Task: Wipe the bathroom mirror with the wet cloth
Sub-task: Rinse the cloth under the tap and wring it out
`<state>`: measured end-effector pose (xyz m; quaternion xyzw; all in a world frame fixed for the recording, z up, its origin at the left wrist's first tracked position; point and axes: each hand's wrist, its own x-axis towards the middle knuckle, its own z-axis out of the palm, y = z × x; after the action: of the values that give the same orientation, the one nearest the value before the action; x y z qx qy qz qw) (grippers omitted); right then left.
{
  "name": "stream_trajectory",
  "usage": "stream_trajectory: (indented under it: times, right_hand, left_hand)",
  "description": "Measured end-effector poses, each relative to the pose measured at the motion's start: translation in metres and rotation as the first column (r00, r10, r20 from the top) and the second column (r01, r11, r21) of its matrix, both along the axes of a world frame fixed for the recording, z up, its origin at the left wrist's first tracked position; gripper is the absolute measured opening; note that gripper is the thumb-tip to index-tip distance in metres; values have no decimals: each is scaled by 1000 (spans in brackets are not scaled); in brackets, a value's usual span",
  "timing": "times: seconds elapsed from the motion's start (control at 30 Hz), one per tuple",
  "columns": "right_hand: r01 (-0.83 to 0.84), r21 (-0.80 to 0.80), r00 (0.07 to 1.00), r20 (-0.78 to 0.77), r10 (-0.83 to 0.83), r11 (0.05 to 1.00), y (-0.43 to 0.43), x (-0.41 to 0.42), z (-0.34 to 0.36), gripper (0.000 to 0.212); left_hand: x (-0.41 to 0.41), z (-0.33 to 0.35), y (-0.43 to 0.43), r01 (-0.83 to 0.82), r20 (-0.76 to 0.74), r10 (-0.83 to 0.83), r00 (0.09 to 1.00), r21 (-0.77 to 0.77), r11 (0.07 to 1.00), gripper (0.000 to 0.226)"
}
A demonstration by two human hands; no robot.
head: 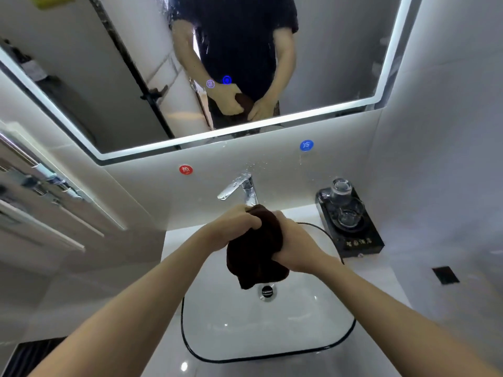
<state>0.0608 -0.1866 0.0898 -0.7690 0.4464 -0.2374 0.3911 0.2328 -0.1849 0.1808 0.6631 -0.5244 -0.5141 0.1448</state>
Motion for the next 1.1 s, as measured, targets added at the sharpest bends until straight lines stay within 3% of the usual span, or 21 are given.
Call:
stream_trajectory:
  times: [0.07,0.17,0.33,0.47,0.6,0.67,0.73,0.83,0.97,1.1]
  right_hand:
    - [-14,-14,998,-62,13,1000,-7,6,2,36]
    - [-133,8,967,-217,132,991,-18,7,17,34]
    - [-199,155,877,-413,247,968,-32,7,51,35]
    - [-169,151,874,-433,219,974,-33,9,72,31]
    - [-176,108,903,-379,204,978,-37,21,91,33]
    - [-175,85,923,-331,194,981,-37,29,103,39]
    - [-174,89,942,-274,192,981,-35,35,114,46]
    - [-155,88,967,-189,169,984,-33,32,126,48]
    - [-94,98,988,-110,104,991,-32,7,128,54]
    - [35,145,998,-60,-26,989,-26,-18,110,64]
  left_hand:
    - [15,0,1,23,105,-21,994,-23,999,37]
    - [36,-4,4,107,232,-97,968,-30,994,48]
    - [51,-12,3,194,275,-167,947,-72,978,25]
    - [58,-15,4,277,301,-235,924,-104,955,31]
    - [56,-32,11,201,284,-131,950,-231,952,66]
    - [51,-40,13,119,173,-50,984,-420,900,88]
    - [42,-45,16,-7,-79,-40,996,-518,856,96]
    - [30,-40,15,-125,-241,-13,970,-552,825,77]
    - [34,-29,7,-133,-202,28,979,-526,840,40]
    - [28,-20,10,-266,-340,117,933,-432,862,40]
